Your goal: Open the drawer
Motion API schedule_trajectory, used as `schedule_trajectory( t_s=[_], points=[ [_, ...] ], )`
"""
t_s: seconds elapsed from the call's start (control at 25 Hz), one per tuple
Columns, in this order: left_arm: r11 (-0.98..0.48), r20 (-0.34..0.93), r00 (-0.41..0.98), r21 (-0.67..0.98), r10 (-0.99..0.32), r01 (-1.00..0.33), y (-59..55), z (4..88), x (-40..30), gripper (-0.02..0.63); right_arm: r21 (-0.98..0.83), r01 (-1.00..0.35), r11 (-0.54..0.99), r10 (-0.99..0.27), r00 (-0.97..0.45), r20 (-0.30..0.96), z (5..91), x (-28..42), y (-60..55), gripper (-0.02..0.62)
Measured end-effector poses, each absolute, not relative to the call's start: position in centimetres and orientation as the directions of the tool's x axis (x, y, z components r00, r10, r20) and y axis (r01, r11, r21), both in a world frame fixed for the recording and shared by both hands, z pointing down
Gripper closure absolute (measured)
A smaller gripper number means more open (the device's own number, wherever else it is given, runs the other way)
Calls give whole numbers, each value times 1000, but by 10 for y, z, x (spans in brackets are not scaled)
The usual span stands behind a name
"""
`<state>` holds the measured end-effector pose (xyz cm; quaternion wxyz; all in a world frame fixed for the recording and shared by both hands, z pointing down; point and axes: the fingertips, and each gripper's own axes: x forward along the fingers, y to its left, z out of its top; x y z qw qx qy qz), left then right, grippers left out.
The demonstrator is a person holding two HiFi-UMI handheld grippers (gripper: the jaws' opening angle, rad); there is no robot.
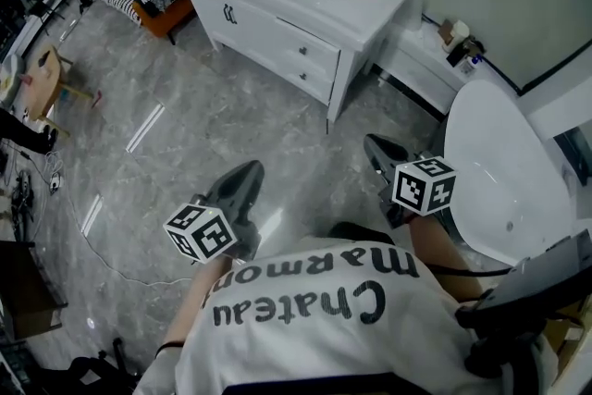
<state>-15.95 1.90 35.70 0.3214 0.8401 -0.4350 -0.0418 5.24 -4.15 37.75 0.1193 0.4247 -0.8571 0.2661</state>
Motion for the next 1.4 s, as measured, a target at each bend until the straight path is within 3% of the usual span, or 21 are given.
schedule_trajectory(
  t_s=[0.36, 0.64, 1.12, 1.4],
  points=[
    [-351, 217, 531, 542, -819, -763, -31, 351, -174, 609, -380, -710, 594, -644, -702, 305, 357, -2, -85, 584],
    [-357, 221, 525, 519, -822, -777, -77, 373, -198, 609, -408, -676, 614, -594, -736, 324, 384, -49, -137, 584],
    [-349, 325, 570, 536, -755, -769, -214, 416, -225, 609, -504, -716, 483, -690, -666, 284, 449, -93, -309, 583],
    [-340, 374, 612, 579, -697, -741, -265, 446, -244, 609, -456, -795, 399, -717, -581, 386, 526, -99, -387, 583]
  ],
)
